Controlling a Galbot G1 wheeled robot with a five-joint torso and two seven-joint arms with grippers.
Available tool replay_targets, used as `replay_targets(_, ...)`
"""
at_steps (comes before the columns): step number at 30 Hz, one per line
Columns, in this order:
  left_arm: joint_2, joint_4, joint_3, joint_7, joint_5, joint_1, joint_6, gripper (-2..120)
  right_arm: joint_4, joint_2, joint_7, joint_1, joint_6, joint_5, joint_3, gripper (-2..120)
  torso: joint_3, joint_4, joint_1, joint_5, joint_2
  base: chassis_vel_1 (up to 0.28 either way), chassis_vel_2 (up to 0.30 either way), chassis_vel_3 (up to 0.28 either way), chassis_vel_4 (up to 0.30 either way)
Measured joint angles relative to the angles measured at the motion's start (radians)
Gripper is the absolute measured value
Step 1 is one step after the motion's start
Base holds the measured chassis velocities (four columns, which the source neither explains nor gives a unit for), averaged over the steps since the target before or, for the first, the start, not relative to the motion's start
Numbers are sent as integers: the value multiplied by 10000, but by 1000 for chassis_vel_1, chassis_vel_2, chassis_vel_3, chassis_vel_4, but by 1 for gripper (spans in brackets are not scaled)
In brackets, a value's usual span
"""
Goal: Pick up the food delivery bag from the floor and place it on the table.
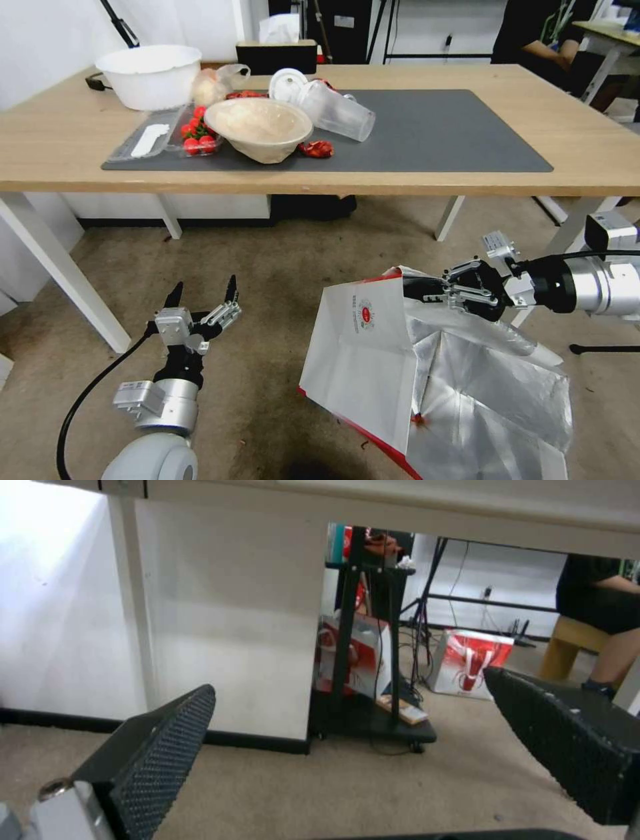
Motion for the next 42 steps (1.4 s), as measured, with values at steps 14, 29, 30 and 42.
replay_targets(14,20,-27,-19,-2,-4,22,4,100,15,-1,-14,-12,-11,-1,18,0,357,0,168,0,521,0,0,0,0)
replay_targets(29,22,-50,-7,-3,-7,30,18,100,-5,-11,-36,-3,-12,-10,28,0,779,0,354,0,1128,0,0,0,0)
replay_targets(30,22,-50,-7,-3,-7,30,18,100,-5,-11,-36,-3,-12,-10,28,0,779,0,354,0,1128,0,0,0,0)
replay_targets(42,18,-50,-1,-7,-12,17,40,100,-46,53,-37,-15,-12,-49,-10,0,1103,1,527,0,1628,0,0,0,0)
